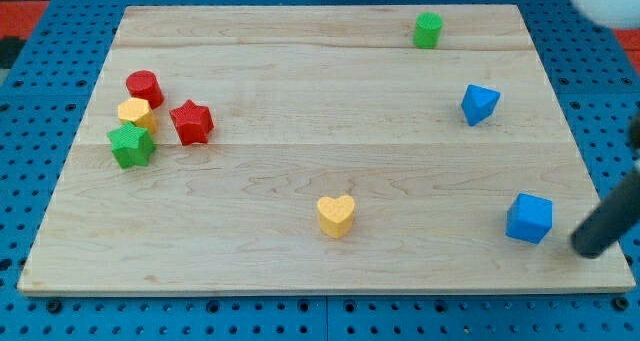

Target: Keep blue cube in between yellow heart and blue triangle

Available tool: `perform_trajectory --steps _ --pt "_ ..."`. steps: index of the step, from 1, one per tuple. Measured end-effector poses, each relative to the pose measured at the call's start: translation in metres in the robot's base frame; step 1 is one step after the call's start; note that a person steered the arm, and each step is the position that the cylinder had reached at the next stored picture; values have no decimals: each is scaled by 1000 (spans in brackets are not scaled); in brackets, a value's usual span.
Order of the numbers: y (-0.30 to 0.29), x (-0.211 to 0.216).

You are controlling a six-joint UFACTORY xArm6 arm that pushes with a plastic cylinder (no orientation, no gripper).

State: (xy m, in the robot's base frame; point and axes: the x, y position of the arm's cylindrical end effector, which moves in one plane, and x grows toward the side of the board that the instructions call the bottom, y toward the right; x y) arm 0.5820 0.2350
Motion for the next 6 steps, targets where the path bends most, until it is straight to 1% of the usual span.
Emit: perform_trajectory --steps 1,2,3,4,5,6 --pt "-22 -25" --pt "-77 -29" --pt "-118 -28" --pt "-87 -43" --pt "-49 -32" --pt "-9 -35"
